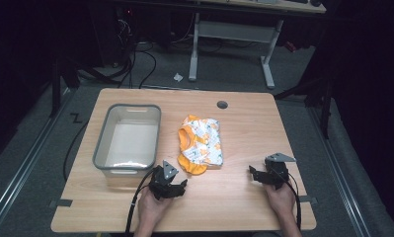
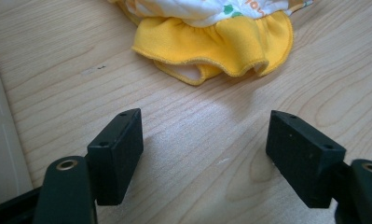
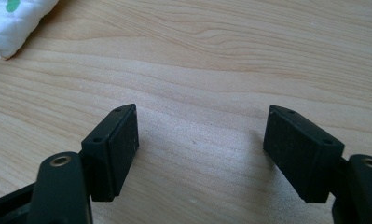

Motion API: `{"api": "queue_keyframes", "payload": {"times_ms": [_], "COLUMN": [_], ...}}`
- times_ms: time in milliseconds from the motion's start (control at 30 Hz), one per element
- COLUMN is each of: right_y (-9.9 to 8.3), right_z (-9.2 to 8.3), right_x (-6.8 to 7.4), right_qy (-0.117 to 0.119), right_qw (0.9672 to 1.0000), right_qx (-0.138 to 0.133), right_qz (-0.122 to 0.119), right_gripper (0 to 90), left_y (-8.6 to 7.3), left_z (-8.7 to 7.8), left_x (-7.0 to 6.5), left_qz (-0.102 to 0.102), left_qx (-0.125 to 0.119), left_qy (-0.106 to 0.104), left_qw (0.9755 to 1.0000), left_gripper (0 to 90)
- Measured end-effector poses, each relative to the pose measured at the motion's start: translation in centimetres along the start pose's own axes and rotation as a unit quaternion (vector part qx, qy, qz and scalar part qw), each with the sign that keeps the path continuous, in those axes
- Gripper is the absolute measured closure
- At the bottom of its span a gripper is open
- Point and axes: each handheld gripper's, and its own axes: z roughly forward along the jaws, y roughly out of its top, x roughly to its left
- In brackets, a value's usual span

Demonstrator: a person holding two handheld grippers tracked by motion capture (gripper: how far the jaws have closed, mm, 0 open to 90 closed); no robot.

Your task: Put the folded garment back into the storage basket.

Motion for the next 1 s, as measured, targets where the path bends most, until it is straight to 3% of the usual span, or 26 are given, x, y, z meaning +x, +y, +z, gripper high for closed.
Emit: {"api": "queue_keyframes", "payload": {"times_ms": [1000], "right_y": [0.00], "right_z": [0.00], "right_x": [0.01], "right_qy": [0.000], "right_qw": [1.0000], "right_qx": [0.000], "right_qz": [-0.002], "right_gripper": [26.7], "left_y": [0.11], "left_z": [0.01], "left_x": [-0.05], "left_qz": [0.003], "left_qx": [0.004], "left_qy": [-0.003], "left_qw": [1.0000], "left_gripper": [26.9]}}
